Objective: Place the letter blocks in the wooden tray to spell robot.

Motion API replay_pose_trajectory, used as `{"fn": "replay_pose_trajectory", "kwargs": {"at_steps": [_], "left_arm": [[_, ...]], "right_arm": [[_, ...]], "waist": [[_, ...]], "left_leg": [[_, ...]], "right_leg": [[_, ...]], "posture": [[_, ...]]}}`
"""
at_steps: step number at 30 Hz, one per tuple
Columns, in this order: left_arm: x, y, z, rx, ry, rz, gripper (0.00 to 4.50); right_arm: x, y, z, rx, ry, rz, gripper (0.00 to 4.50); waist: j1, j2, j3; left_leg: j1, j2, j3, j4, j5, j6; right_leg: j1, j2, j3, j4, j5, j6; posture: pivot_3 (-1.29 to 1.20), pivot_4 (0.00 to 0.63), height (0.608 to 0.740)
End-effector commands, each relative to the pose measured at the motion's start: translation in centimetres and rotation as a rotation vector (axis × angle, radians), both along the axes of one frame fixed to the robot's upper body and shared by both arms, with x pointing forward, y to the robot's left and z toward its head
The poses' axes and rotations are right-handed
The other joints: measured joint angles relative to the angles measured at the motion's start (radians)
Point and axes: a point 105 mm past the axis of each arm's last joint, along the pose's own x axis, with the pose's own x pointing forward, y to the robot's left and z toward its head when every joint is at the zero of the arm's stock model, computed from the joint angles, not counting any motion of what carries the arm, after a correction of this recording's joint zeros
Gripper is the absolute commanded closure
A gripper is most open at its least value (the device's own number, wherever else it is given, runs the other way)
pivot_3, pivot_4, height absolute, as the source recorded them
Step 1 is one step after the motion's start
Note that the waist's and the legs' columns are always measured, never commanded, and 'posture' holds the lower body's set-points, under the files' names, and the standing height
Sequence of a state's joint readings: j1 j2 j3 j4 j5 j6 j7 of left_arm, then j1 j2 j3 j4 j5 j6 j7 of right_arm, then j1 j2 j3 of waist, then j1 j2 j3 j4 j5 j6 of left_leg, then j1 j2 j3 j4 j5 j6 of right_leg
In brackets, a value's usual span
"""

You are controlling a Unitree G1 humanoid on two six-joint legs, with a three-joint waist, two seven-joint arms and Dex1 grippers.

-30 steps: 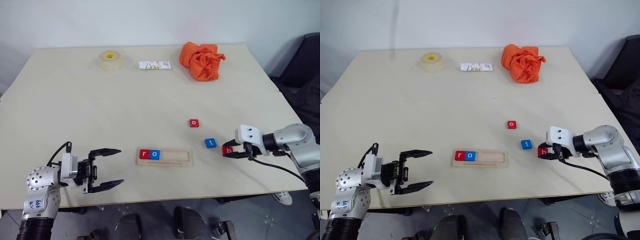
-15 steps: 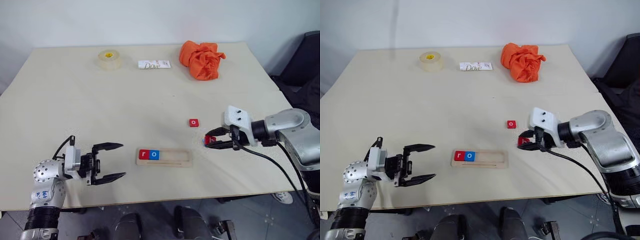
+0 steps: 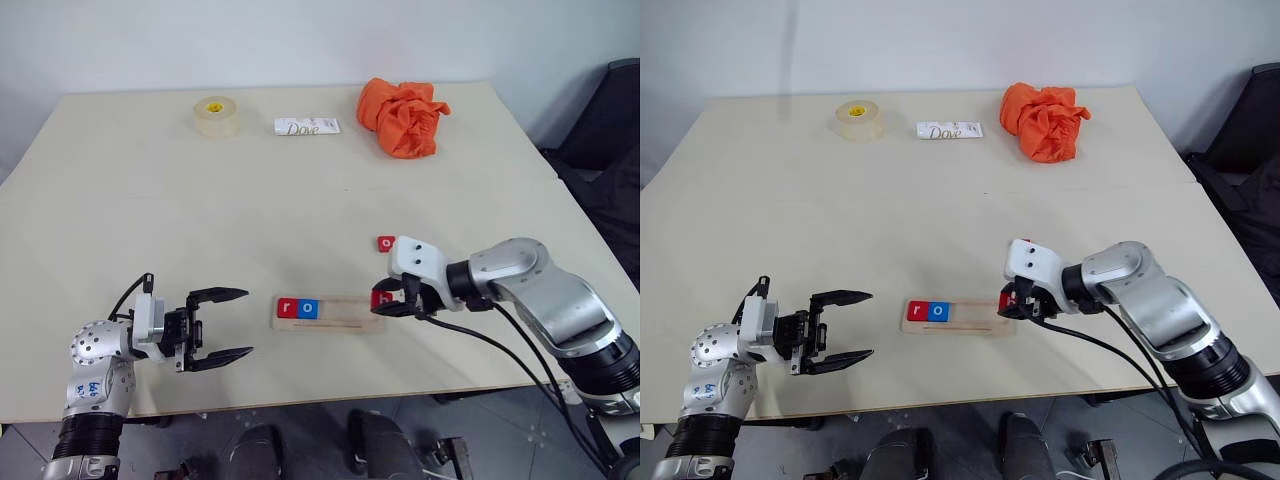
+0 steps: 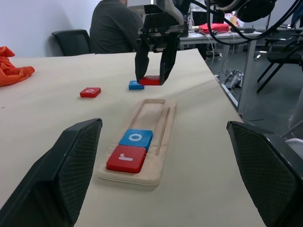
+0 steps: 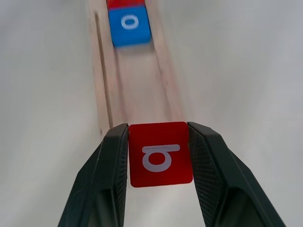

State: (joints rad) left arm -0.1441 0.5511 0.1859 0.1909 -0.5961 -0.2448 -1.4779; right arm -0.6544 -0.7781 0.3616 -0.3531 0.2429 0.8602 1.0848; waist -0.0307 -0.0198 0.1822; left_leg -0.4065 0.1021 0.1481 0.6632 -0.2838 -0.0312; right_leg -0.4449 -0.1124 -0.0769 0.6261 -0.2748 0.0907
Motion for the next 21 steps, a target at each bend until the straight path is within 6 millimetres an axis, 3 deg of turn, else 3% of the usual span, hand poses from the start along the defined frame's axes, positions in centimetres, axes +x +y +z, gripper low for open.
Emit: {"fn": "replay_pose_trajectory", "kwargs": {"at_steps": [1,10,21], "left_arm": [[-0.4,-0.1,0.6,0.004,-0.041,-0.003,0.00],[-0.9,0.2,0.5,0.005,-0.038,0.027,0.00],[-0.9,0.1,0.5,0.003,-0.040,0.042,0.00]], "right_arm": [[0.0,2.0,0.5,0.008,-0.035,0.031,3.03],[-0.2,5.5,0.1,0.001,-0.030,0.076,3.03],[0.6,6.4,-1.0,-0.038,-0.044,0.087,3.03]], "waist": [[0.001,0.000,0.000],[0.002,0.000,0.000],[0.002,0.000,0.000]], "left_leg": [[0.000,0.000,0.000,0.000,0.000,0.000],[0.000,0.000,0.000,0.001,0.000,0.000],[0.000,0.000,0.000,0.001,0.000,0.000]], "right_leg": [[0.000,0.000,0.000,0.000,0.000,0.000],[0.000,0.000,0.000,0.000,0.000,0.000],[0.000,0.000,0.000,0.001,0.000,0.000]], "posture": [[0.00,0.150,0.740],[0.00,0.150,0.740],[0.00,0.150,0.740]]}}
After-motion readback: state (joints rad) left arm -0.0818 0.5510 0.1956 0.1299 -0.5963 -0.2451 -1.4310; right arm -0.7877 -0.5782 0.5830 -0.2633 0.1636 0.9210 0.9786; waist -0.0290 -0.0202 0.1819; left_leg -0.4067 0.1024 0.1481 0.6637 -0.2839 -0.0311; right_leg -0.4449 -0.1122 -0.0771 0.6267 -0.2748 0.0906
